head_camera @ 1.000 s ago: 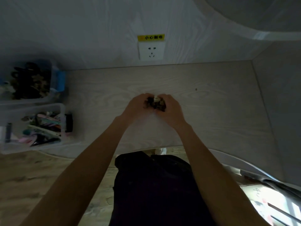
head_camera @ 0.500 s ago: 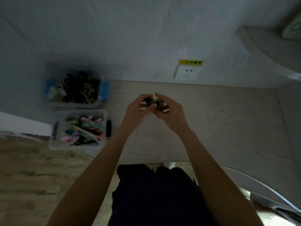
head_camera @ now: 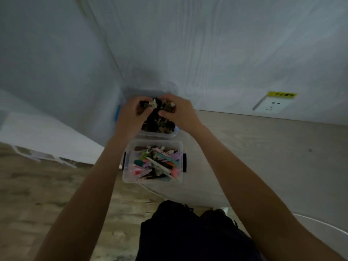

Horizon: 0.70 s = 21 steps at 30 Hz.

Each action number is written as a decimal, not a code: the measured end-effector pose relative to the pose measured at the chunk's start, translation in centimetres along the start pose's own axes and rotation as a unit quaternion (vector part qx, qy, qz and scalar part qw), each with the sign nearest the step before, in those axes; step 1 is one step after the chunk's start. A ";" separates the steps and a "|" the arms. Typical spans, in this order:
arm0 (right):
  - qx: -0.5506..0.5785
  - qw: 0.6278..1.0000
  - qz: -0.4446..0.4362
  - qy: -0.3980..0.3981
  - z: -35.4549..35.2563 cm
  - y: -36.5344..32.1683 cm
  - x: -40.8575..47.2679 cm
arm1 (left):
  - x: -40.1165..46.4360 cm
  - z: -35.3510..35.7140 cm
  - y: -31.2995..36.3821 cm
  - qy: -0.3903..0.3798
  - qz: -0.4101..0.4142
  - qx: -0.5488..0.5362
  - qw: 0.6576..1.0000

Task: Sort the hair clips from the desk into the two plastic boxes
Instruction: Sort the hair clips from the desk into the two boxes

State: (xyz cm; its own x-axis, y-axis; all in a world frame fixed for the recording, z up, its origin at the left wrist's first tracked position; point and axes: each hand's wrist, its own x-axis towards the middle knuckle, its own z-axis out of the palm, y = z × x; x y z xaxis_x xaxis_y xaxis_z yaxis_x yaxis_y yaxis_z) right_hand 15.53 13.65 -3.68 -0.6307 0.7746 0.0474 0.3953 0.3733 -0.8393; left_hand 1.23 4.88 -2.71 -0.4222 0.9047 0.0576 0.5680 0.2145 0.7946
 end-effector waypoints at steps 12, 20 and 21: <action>-0.271 0.961 0.011 -0.058 2.2 -0.1 0.5 | 1.3 -1.9 -5.3 -0.122 0.116 0.224 0.960; -0.260 0.955 -0.077 -0.120 3.7 0.3 -3.7 | 1.6 -0.6 -7.0 -0.146 0.124 0.258 0.947; -0.264 0.951 -0.095 -0.126 3.5 0.6 -3.9 | 1.5 -0.7 -6.8 -0.129 0.134 0.232 0.955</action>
State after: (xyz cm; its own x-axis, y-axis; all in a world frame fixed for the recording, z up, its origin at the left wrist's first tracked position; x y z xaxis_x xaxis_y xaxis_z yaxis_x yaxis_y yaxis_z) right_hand 15.91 9.08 -6.28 -0.8381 0.5453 -0.0161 0.4967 0.7505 -0.4359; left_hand -3.76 4.49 -7.63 -0.0637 0.9977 0.0235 0.9086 0.0482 0.4149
